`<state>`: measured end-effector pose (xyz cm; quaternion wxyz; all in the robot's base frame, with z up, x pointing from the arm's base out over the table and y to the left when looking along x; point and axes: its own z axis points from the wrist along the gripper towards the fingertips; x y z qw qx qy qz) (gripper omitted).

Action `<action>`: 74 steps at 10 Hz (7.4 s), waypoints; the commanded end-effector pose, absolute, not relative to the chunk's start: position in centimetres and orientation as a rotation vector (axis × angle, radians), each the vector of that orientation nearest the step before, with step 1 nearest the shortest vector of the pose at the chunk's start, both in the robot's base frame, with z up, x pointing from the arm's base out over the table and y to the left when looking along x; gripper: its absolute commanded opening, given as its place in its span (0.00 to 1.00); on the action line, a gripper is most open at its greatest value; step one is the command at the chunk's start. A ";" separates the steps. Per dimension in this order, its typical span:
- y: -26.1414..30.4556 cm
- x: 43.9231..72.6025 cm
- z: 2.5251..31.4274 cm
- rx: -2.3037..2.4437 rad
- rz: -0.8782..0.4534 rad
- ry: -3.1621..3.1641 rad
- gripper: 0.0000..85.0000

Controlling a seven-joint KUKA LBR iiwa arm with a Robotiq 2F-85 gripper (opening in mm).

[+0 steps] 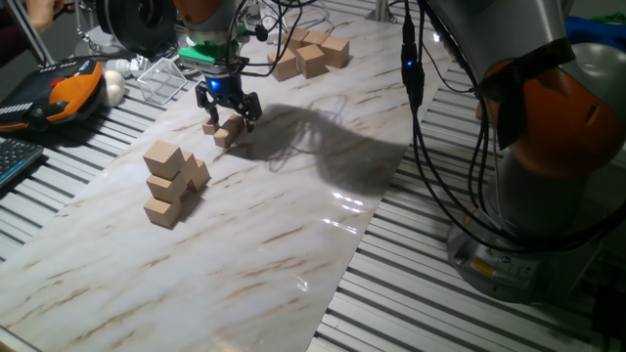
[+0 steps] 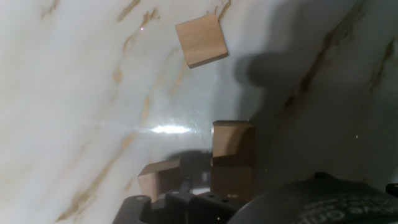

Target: Stack the blocks into a pyramid shape

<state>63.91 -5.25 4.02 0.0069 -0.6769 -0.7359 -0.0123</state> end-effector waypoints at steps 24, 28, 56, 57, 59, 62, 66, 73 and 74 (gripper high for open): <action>-5.2 63.5 3.6 -2.128 -0.018 -2.288 1.00; -5.3 63.4 3.4 -2.127 -0.023 -2.288 1.00; -5.3 62.4 3.0 -2.132 -0.022 -2.276 1.00; -5.3 62.3 3.1 -2.126 -0.017 -2.277 0.80; -5.3 62.2 3.1 -2.119 -0.017 -2.280 0.80; -5.2 62.0 3.1 -2.118 -0.021 -2.282 0.80; -5.3 61.9 3.2 -2.107 -0.015 -2.298 0.80; -5.4 61.2 3.1 -2.079 -0.010 -2.334 0.40; -5.5 61.2 3.1 -2.073 -0.010 -2.339 0.20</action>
